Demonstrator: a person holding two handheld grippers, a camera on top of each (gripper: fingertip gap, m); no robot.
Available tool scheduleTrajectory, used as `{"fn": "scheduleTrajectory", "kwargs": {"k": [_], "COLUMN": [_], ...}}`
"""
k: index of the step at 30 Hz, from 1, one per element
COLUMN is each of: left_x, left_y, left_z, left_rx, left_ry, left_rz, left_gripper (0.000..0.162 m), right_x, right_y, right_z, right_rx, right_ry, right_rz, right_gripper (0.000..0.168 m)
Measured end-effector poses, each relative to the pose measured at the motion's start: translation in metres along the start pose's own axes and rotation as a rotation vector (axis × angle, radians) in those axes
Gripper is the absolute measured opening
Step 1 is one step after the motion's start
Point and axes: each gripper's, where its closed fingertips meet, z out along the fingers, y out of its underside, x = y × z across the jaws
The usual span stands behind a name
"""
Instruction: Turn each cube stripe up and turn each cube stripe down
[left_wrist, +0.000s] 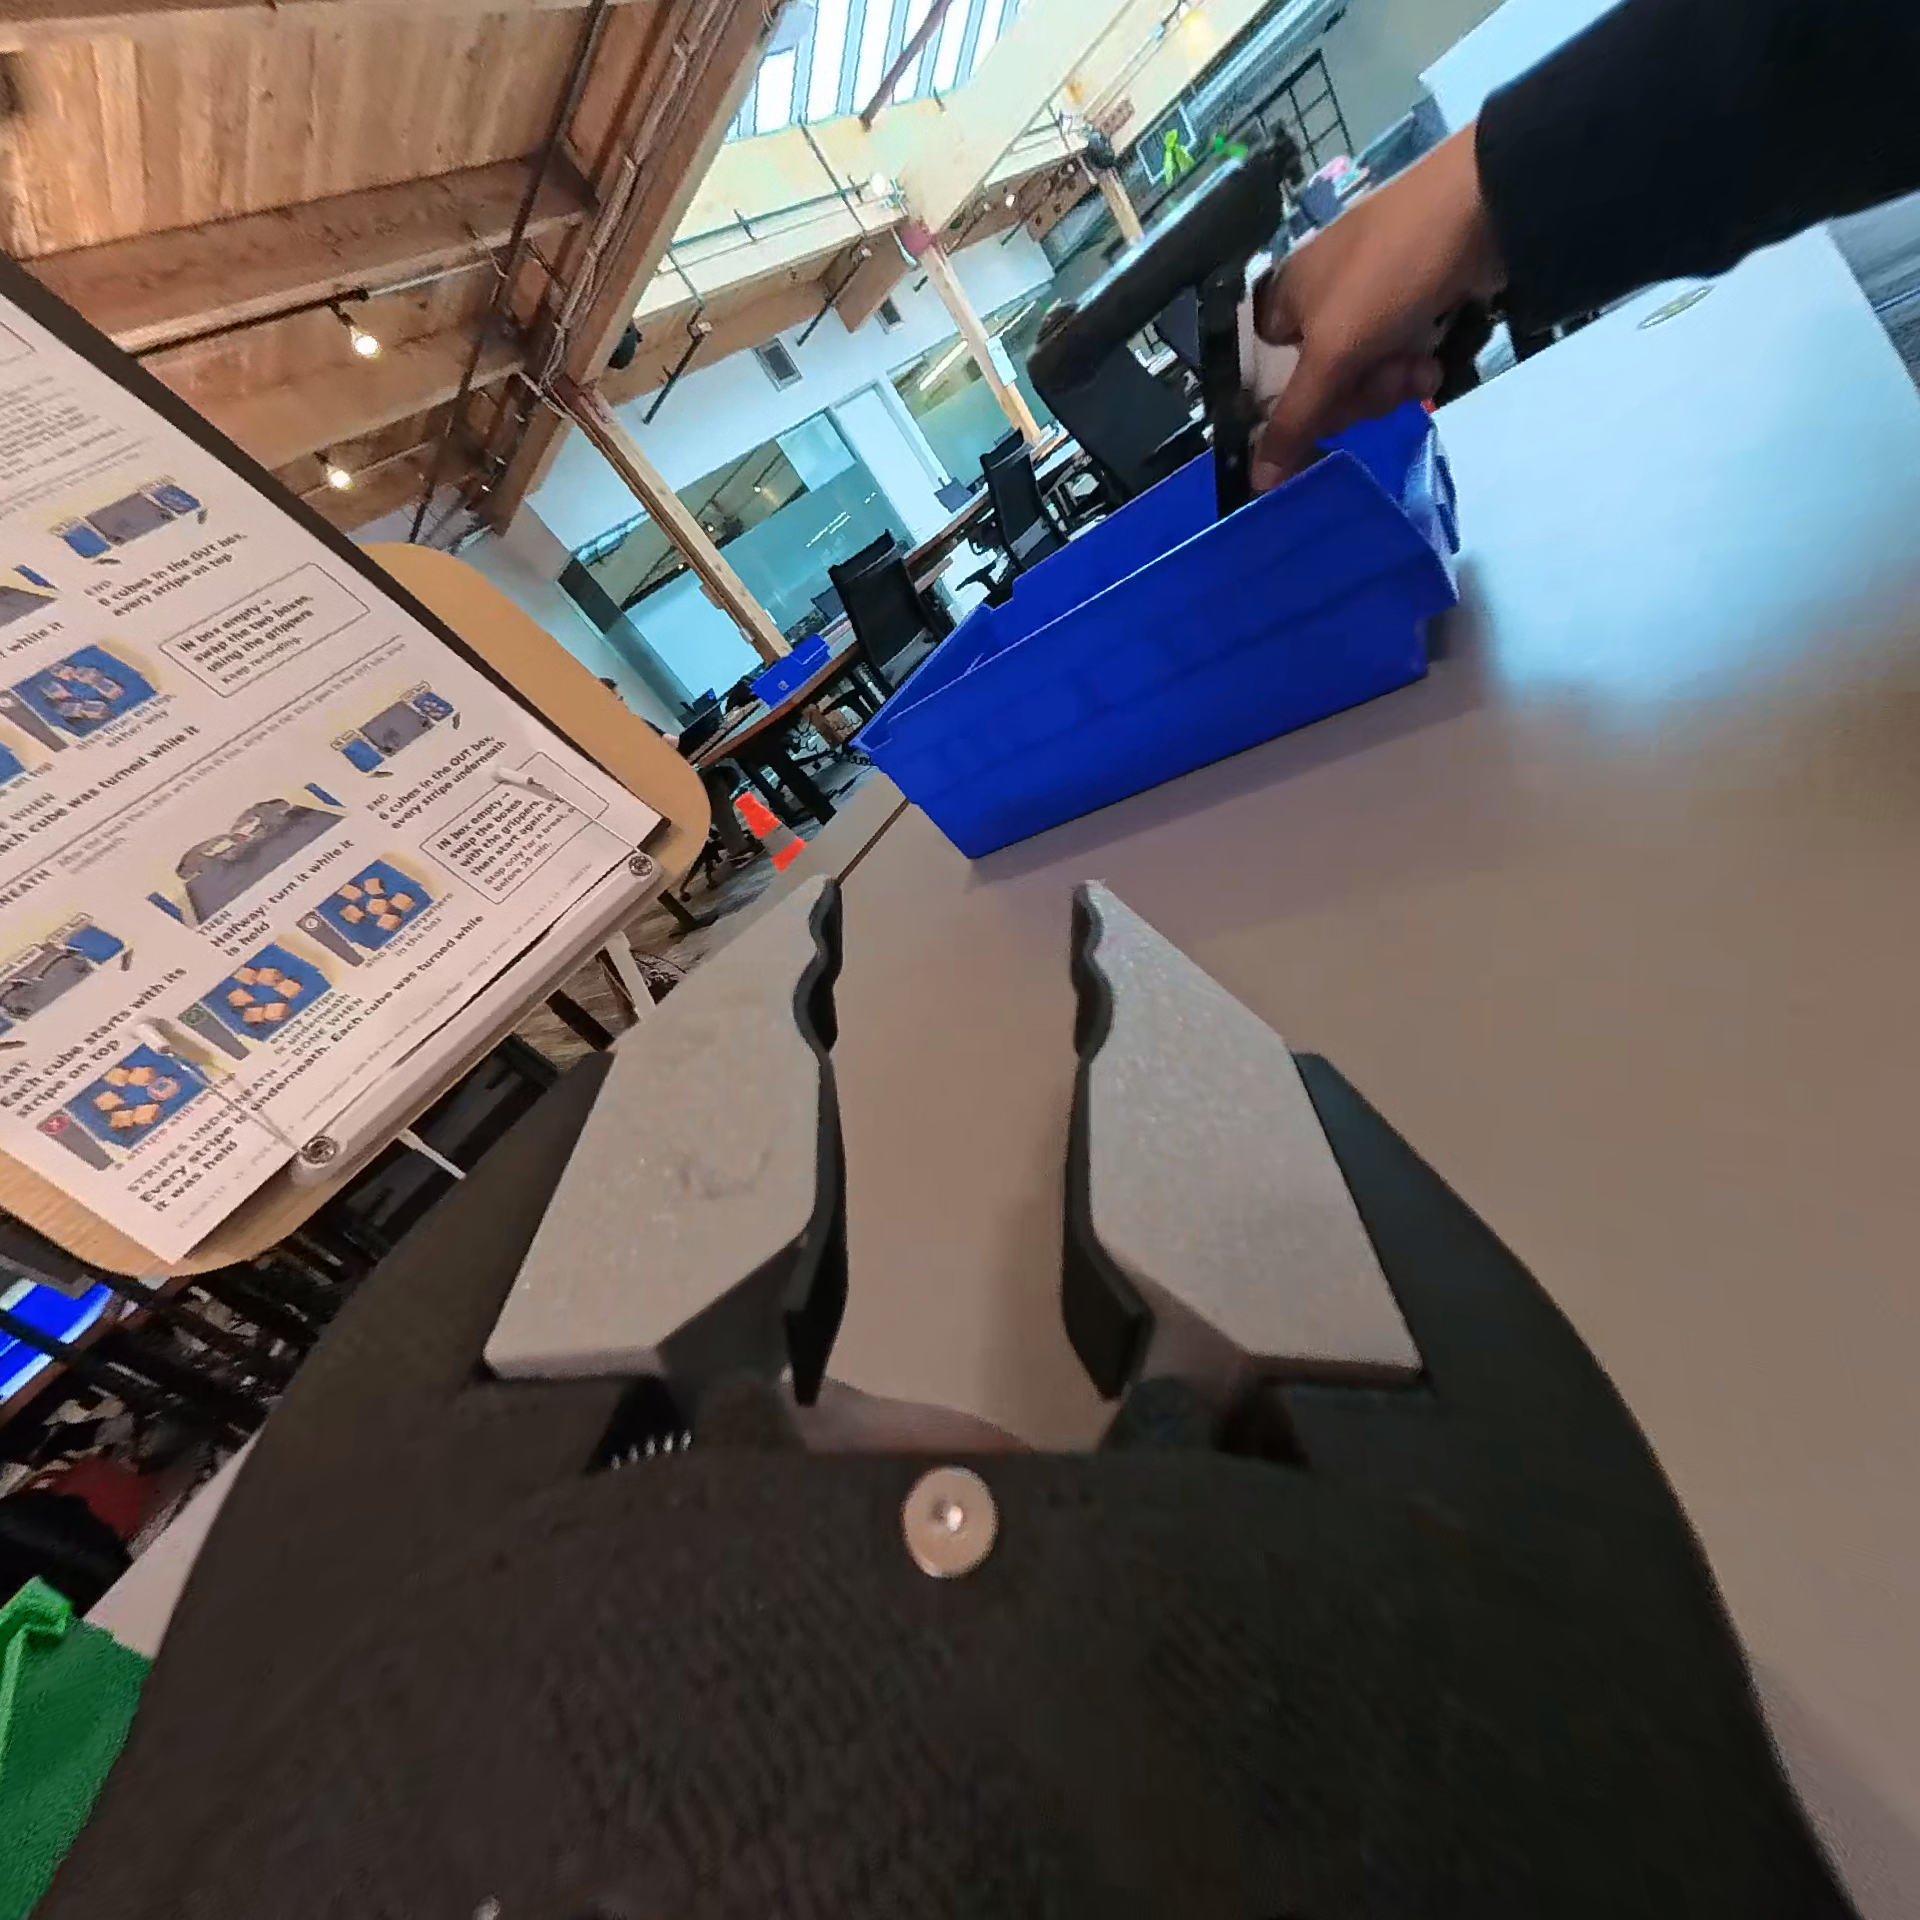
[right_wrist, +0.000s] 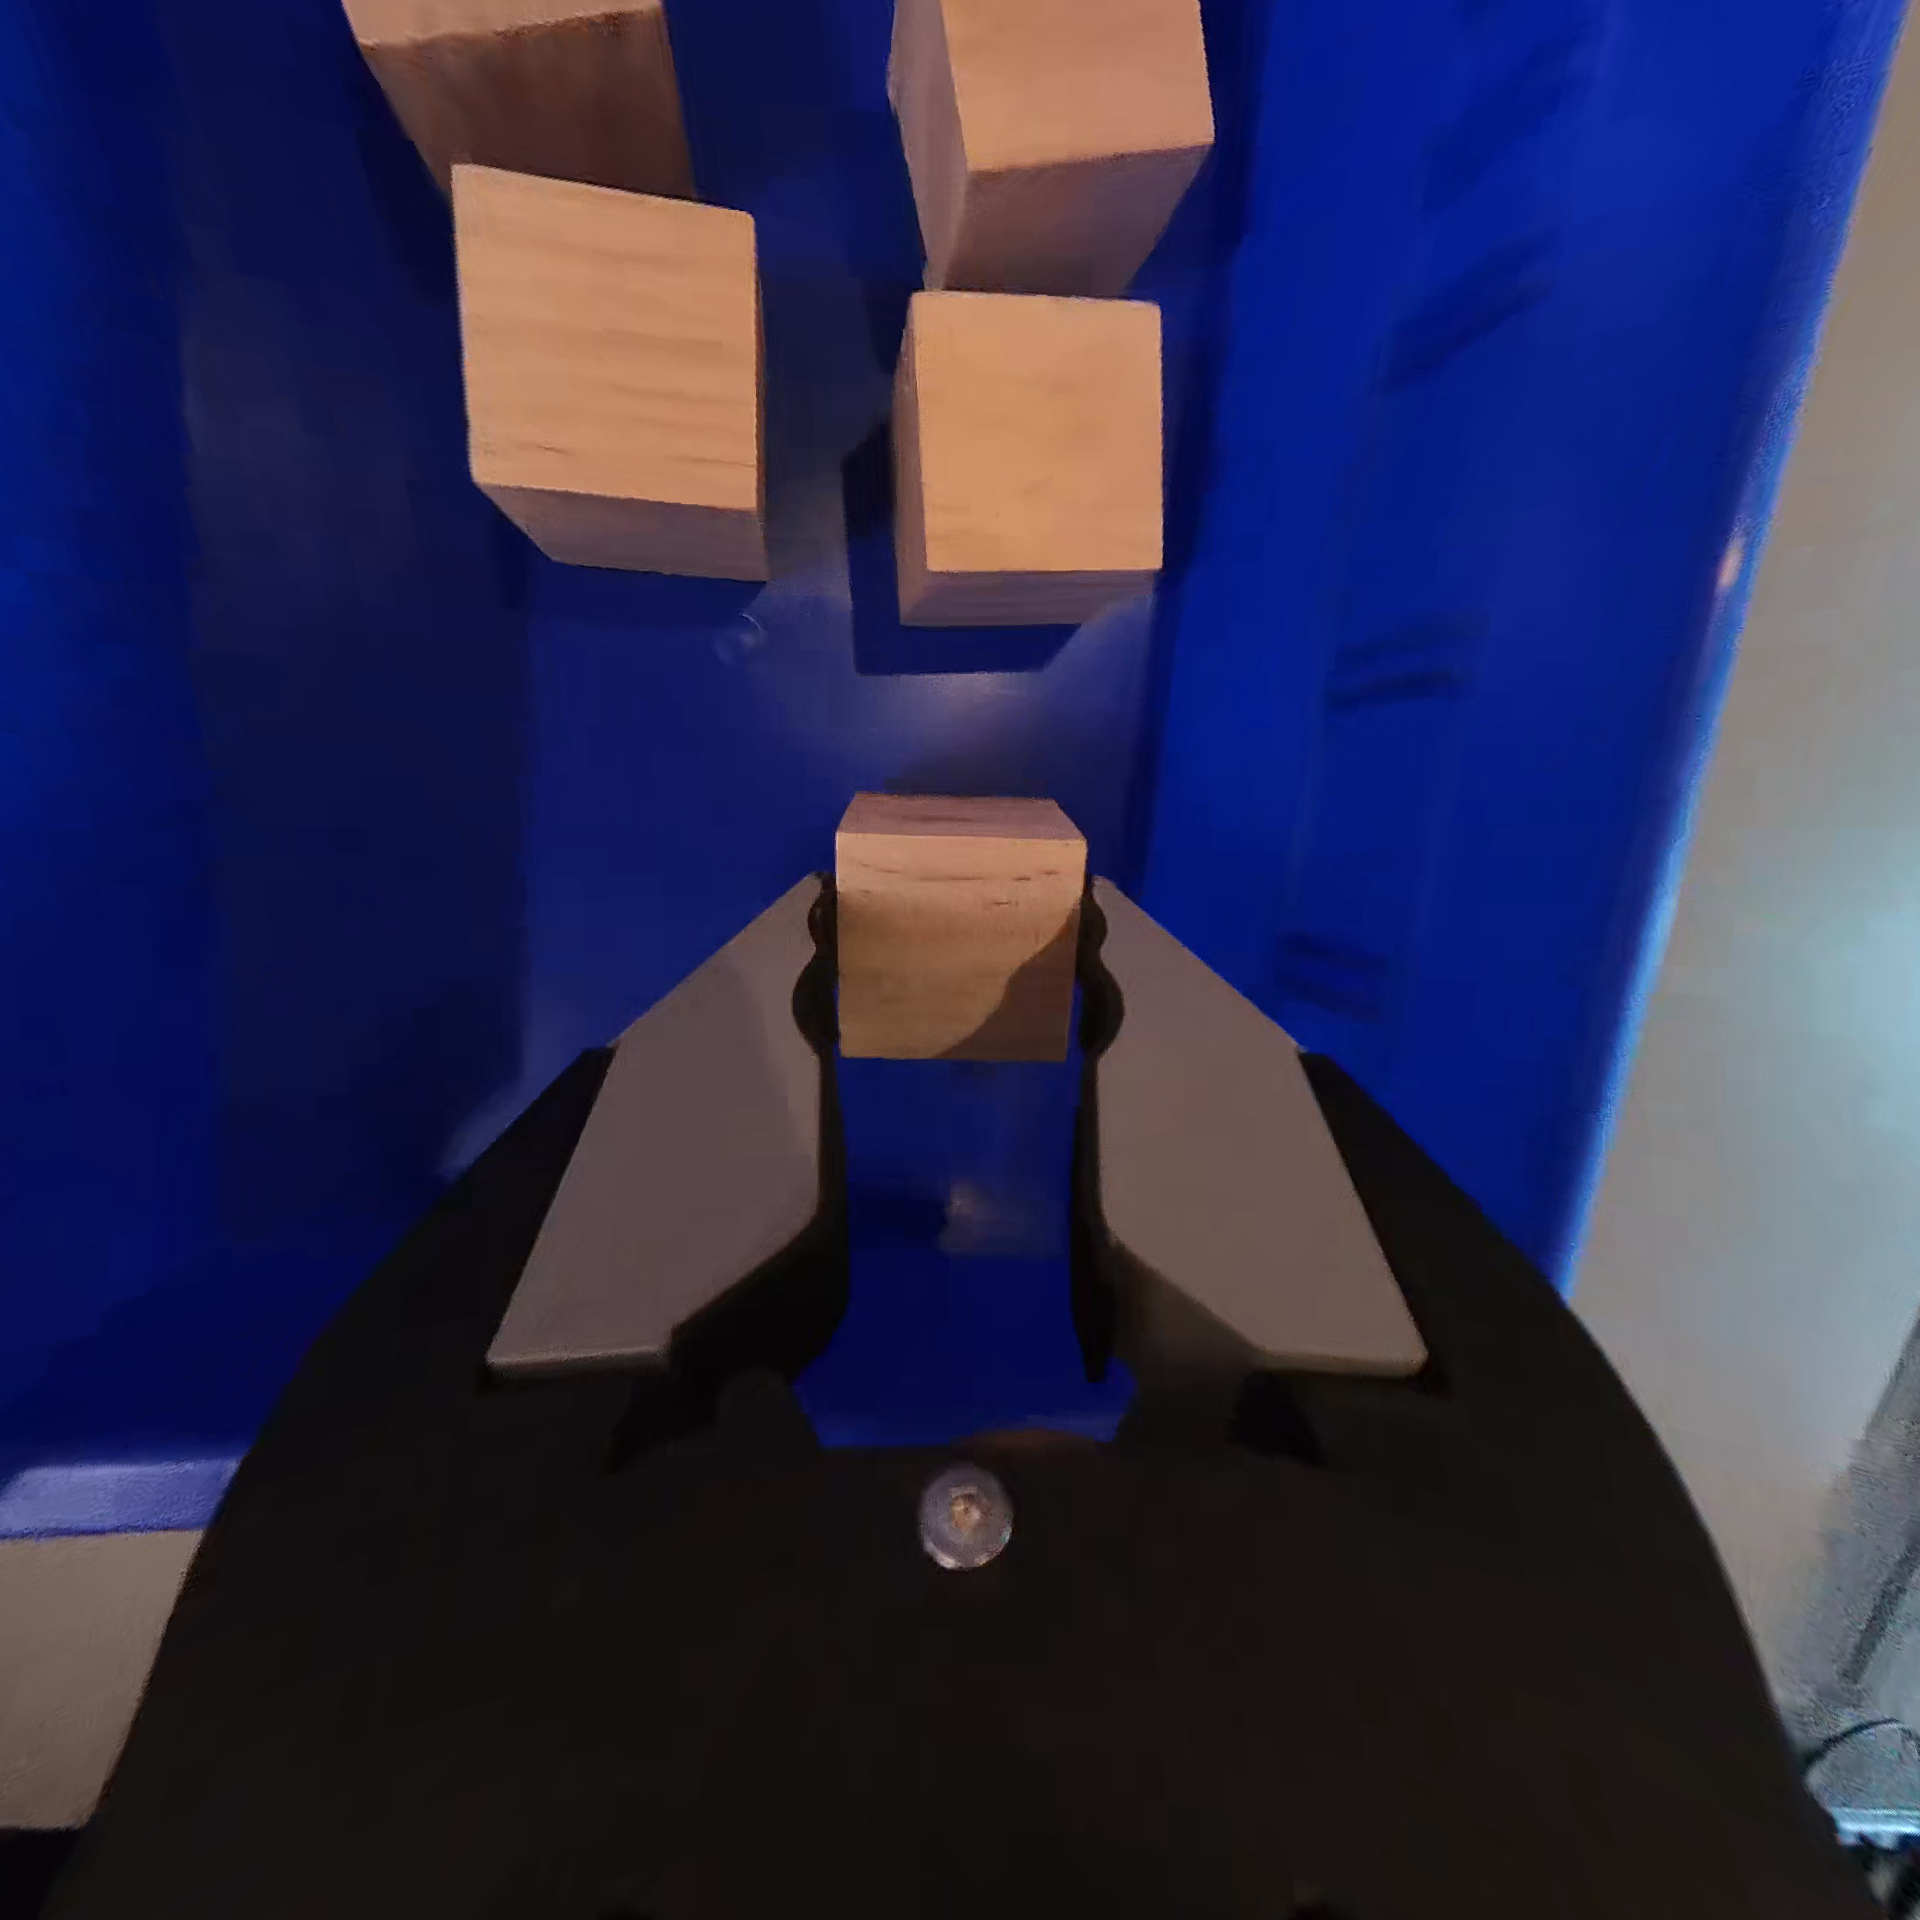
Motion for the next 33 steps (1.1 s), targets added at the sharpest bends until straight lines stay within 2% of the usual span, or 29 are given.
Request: {"fn": "scheduleTrajectory", "kwargs": {"k": [3, 7, 9, 11, 13, 16, 18, 20, 23, 25, 27, 30, 33], "left_x": [-0.004, -0.003, -0.002, -0.001, 0.001, 0.024, 0.035, 0.043, 0.013, -0.026, -0.067, -0.125, -0.128], "left_y": [0.006, 0.010, 0.012, 0.013, 0.016, 0.020, 0.008, -0.004, -0.025, -0.028, -0.015, 0.028, 0.073], "left_z": [0.002, 0.004, 0.005, 0.005, 0.005, 0.004, 0.000, -0.010, -0.036, -0.058, -0.086, -0.130, -0.157], "left_rx": [-0.028, -0.055, -0.068, -0.076, -0.092, -0.111, -0.108, -0.175, -0.287, -0.400, -0.534, -0.721, -0.877], "left_ry": [-0.007, 0.005, 0.010, 0.013, 0.033, 0.150, 0.189, 0.235, 0.174, 0.109, 0.035, -0.141, -0.130], "left_rz": [-0.022, -0.040, -0.028, -0.020, -0.041, -0.158, -0.246, -0.238, -0.186, -0.252, -0.335, -0.363, -0.484], "left_gripper": [0.046, 0.046, 0.047, 0.049, 0.051, 0.055, 0.058, 0.059, 0.058, 0.058, 0.057, 0.055, 0.055], "right_x": [-0.004, -0.025, -0.072, -0.141, -0.208, -0.270, -0.292, -0.308, -0.318, -0.314, -0.314, -0.315, -0.311], "right_y": [-0.007, -0.025, -0.053, -0.079, -0.087, -0.098, -0.106, -0.107, -0.102, -0.101, -0.094, -0.094, -0.095], "right_z": [-0.005, -0.051, -0.094, -0.136, -0.151, -0.121, -0.091, -0.074, -0.076, -0.077, -0.070, -0.077, -0.086], "right_rx": [0.045, 0.146, 0.335, 0.556, 0.658, 0.729, 0.765, 0.800, 0.804, 0.844, 0.799, 0.802, 0.841], "right_ry": [-0.021, -0.015, -0.081, -0.237, -0.383, -0.377, -0.342, -0.385, -0.454, -0.436, -0.457, -0.514, -0.512], "right_rz": [0.016, 0.002, -0.074, -0.161, -0.246, -0.358, -0.402, -0.423, -0.445, -0.451, -0.436, -0.395, -0.376], "right_gripper": [0.046, 0.062, 0.060, 0.054, 0.047, 0.040, 0.049, 0.046, 0.045, 0.037, 0.040, 0.042, 0.042]}}
